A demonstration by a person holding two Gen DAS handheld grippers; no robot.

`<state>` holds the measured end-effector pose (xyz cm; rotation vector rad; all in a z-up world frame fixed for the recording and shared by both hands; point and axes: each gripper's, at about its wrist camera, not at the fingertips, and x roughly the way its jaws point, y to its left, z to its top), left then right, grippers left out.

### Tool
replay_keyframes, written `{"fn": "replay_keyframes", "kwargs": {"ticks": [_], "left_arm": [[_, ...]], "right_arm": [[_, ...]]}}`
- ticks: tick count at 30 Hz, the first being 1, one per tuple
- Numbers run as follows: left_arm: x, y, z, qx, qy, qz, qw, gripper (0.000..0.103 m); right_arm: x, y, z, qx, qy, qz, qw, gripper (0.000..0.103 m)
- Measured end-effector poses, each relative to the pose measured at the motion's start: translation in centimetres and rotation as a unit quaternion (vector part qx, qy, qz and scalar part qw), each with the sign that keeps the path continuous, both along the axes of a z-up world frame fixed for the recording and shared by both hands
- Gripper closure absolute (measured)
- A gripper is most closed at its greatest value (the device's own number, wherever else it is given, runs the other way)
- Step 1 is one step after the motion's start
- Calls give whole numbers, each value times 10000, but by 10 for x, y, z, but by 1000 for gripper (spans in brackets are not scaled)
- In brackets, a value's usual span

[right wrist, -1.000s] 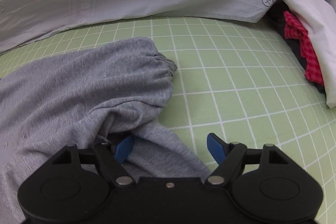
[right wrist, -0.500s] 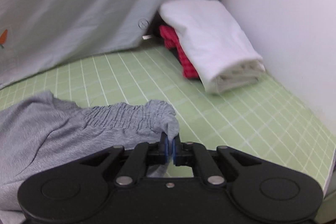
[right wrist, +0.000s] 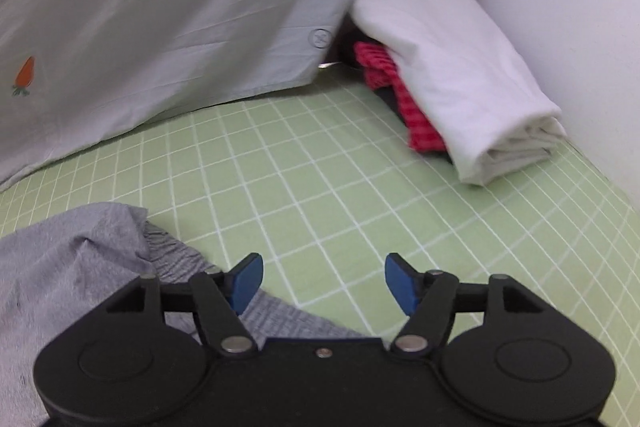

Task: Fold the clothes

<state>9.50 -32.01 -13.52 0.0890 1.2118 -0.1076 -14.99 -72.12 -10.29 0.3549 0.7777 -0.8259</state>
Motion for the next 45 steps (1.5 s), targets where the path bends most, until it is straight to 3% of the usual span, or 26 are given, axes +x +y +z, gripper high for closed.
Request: {"fn": "replay_keyframes", "kwargs": {"ticks": [7,10,11,12,13,14,15,17,20,22,24,26,32,37,40,45], "left_arm": [[12,14,5,100,-76,310,9994,27],[14,18,4,137,-64,349,9993,27],[15,19,4,152,-58,358,9992,27],[16,18,5,152,-70,351,9992,27],[17,17,5,152,-82,345,9993,27],[18,17,8,133,-128,334,9993,27],[20,16,10,112,-182,317,9993,27],[23,15,16,70,-290,282,9992,27],[27,10,22,51,-416,217,9989,27],[28,8,22,35,-415,233,9989,27],[28,7,20,14,-388,254,9989,27],[24,7,17,39,-324,291,9990,27],[8,18,11,-46,-85,375,9992,27],[0,18,11,-156,78,323,9993,27],[-4,11,15,-177,74,199,9996,27],[-14,5,22,-215,17,92,9997,27]], "right_arm": [[72,12,-35,452,195,1385,9891,30],[88,23,-43,195,426,1691,9845,36],[89,24,-42,139,408,1786,9830,60],[90,22,-40,114,395,1817,9825,72],[91,19,-37,92,383,1838,9822,76],[92,10,-33,-45,363,1777,9834,93],[92,-1,-28,-198,341,1702,9846,99],[96,-31,-19,-550,347,1329,9890,99],[97,-80,1,-912,241,678,9932,98],[95,-106,16,-1024,179,353,9940,88],[86,-112,27,-1112,100,176,9936,52],[65,-108,33,-1057,-155,19,9943,44],[-27,-85,9,-61,-365,-1152,9926,41],[-100,-67,-16,742,-743,-2239,9689,35],[-114,-58,-27,1085,-831,-2352,9623,34],[-105,-51,-37,1463,-1071,-1942,9641,32]]}}
